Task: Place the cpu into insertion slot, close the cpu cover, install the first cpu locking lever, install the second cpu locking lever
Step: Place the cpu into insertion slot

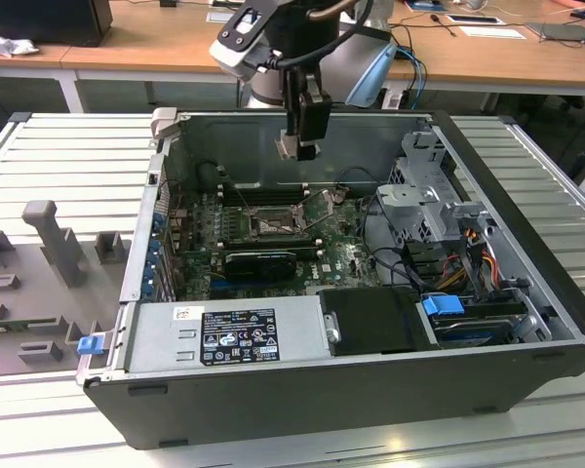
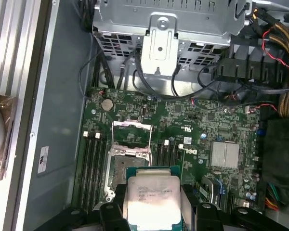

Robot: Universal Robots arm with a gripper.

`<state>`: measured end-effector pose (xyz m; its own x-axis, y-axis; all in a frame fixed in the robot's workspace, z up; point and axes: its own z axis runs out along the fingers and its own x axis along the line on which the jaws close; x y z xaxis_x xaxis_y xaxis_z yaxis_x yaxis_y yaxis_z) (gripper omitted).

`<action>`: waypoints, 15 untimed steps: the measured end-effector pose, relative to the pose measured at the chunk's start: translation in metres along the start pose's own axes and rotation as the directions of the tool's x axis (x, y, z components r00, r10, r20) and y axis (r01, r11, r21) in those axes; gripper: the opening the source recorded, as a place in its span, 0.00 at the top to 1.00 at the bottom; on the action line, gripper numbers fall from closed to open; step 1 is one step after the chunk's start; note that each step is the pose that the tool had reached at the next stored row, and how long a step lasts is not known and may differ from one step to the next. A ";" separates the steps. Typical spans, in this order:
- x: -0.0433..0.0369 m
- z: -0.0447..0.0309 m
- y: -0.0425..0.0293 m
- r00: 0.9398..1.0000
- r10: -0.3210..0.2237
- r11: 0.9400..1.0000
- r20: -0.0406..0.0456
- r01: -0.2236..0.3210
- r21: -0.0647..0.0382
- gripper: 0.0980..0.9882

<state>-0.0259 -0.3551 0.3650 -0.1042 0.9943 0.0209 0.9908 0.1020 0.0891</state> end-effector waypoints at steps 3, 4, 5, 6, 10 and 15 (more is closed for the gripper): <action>-0.0001 0.0043 -0.0004 1.000 0.001 1.000 0.002 -0.001 0.000 0.52; -0.0002 0.0071 -0.0007 1.000 0.000 1.000 0.004 0.000 0.000 0.52; -0.0002 0.0088 -0.0008 1.000 0.000 1.000 0.005 0.000 0.000 0.52; -0.0002 0.0102 -0.0009 1.000 0.001 1.000 0.005 -0.001 0.000 0.52; -0.0003 0.0120 -0.0011 0.999 0.041 0.999 0.009 -0.041 0.000 0.52; -0.0003 0.0128 -0.0012 0.996 0.085 0.996 0.013 -0.085 -0.002 0.52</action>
<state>-0.0259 -0.3551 0.3522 -0.0181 0.9997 0.0157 0.9959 0.0166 0.0886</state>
